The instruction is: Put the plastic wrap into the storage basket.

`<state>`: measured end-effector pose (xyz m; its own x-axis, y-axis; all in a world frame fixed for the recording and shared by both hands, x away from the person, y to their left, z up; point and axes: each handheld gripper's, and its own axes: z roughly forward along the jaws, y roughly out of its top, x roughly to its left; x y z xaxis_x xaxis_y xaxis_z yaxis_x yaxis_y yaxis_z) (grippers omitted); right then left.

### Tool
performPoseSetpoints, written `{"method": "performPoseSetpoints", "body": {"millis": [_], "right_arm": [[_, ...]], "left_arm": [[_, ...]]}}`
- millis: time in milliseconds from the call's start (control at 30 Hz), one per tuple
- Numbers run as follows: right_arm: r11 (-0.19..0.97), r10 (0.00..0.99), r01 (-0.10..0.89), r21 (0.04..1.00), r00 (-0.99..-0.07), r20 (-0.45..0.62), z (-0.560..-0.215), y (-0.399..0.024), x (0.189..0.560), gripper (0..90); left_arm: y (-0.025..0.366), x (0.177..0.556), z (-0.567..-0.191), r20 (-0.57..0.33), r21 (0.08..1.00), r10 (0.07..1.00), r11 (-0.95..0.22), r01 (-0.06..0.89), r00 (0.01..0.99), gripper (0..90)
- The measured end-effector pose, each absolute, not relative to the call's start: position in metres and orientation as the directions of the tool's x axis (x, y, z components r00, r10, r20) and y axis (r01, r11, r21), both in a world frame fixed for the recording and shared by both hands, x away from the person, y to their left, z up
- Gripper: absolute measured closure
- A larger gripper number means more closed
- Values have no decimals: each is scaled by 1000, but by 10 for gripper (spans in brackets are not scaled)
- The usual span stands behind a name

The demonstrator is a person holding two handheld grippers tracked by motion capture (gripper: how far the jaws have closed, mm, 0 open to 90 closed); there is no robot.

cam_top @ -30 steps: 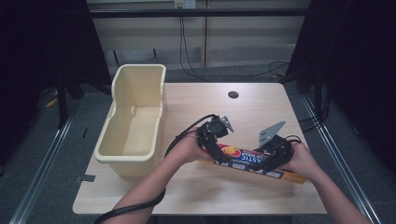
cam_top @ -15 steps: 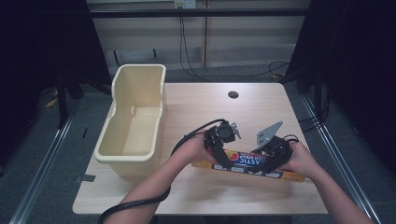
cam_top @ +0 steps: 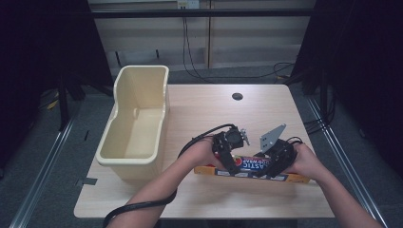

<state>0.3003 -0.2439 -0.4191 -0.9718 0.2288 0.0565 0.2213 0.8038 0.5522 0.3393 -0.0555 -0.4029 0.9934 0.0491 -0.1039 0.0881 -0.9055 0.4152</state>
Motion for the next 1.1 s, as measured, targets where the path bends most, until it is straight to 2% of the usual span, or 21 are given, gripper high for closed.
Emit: {"method": "performPoseSetpoints", "body": {"millis": [200,267,300,333,400,433,467,500,533,567,600,633,667,700,733,767,833,1100], "right_arm": [[798,214,206,566,-975,53,-417,-243,301,410],[788,200,197,584,-978,60,-414,-243,301,410],[788,200,197,584,-978,60,-414,-243,301,410],[785,193,189,590,-980,56,-413,-244,301,409],[776,195,196,599,-978,69,-411,-246,303,399],[776,195,196,599,-978,69,-411,-246,303,399],[759,209,212,615,-975,79,-411,-247,304,308],[759,209,212,615,-975,79,-411,-247,304,308],[744,216,232,627,-971,102,-410,-248,305,222],[709,277,270,652,-956,95,-403,-255,308,173],[709,277,270,652,-956,95,-403,-255,308,173],[669,320,298,681,-942,98,-397,-263,310,121],[669,320,298,681,-942,98,-397,-263,310,121],[648,384,318,692,-921,64,-393,-270,311,80],[648,384,318,692,-921,64,-393,-270,311,80],[640,435,335,692,-900,33,-391,-276,313,64],[624,445,345,701,-895,45,-390,-281,312,66],[609,468,355,709,-883,40,-395,-287,307,64]], "left_arm": [[-60,337,-408,-109,394,19,-917,60,994,144],[-62,337,-410,-131,375,-10,-926,40,991,243],[-62,337,-410,-131,375,-10,-926,40,991,343],[-62,335,-408,-143,375,-31,-927,25,989,343],[-64,333,-405,-140,369,-9,-928,44,990,393],[-64,333,-405,-140,369,-9,-928,44,990,400],[-63,331,-398,-122,358,9,-932,53,992,407],[-63,331,-398,-122,358,9,-932,53,992,410],[-60,333,-394,-123,340,42,-937,81,992,410],[-57,336,-392,-115,341,67,-935,103,991,414],[-54,336,-390,-90,341,80,-934,106,993,414],[-43,343,-382,-123,335,113,-930,149,986,414],[-43,343,-382,-123,335,113,-930,149,986,414],[-34,348,-377,-143,339,147,-922,188,979,414],[-34,348,-377,-143,339,147,-922,188,979,414],[-25,352,-374,-148,328,180,-919,220,972,414],[-15,356,-371,-146,312,233,-911,268,962,414],[8,362,-358,-116,285,303,-902,324,946,415]]}}
